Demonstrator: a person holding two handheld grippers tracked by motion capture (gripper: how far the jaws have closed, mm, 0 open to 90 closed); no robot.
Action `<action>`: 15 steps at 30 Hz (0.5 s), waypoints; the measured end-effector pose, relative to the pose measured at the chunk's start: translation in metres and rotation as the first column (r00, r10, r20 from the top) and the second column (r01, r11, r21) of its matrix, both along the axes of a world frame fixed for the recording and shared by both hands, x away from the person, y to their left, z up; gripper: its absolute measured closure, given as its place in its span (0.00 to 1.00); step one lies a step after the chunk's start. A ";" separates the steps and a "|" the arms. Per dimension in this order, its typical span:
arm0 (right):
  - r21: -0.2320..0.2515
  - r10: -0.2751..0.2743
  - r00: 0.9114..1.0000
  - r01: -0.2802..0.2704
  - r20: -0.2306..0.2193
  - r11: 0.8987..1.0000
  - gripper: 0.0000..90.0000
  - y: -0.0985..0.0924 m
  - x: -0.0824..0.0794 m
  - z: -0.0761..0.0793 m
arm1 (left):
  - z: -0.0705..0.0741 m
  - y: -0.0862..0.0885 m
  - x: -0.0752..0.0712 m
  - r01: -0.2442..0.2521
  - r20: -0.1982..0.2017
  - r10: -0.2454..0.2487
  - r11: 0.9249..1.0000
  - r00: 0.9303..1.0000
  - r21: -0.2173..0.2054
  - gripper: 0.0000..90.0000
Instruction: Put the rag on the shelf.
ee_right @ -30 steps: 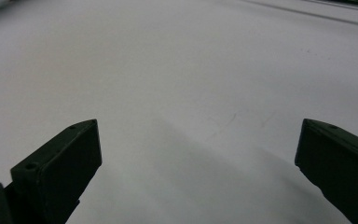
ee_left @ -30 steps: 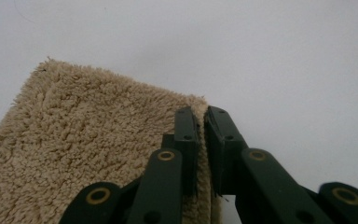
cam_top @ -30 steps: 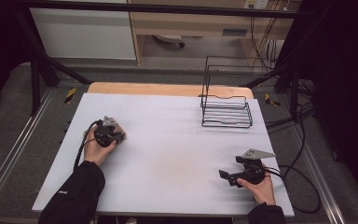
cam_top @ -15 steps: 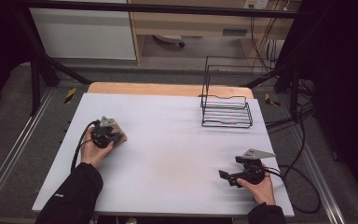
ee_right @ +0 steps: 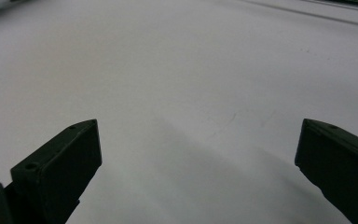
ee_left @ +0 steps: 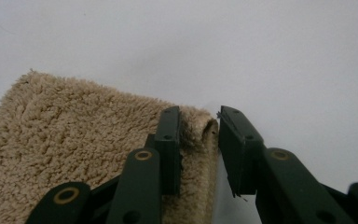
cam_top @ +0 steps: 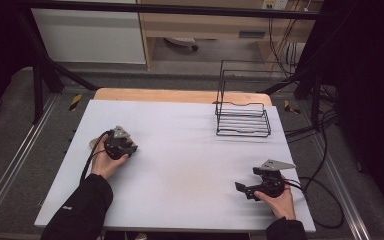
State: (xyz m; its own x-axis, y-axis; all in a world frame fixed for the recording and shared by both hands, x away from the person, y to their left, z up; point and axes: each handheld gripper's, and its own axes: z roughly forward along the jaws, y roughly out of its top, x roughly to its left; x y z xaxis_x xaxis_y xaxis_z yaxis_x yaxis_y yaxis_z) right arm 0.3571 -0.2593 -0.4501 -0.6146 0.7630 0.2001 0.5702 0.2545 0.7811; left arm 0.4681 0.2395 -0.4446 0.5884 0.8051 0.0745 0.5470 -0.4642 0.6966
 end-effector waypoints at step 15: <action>-0.004 0.008 1.000 -0.008 -0.003 1.000 0.01 0.000 0.000 0.000 | 0.002 -0.008 0.000 -0.029 0.020 0.028 0.996 0.999 0.084 0.94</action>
State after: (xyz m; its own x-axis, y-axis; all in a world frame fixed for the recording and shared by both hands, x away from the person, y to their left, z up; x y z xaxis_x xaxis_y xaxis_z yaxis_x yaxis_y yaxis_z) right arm 0.3572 -0.2592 -0.4504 -0.6203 0.7587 0.1990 0.5706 0.2624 0.7782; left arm 0.4685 0.2316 -0.4428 0.5631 0.8119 0.1539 0.5478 -0.5062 0.6662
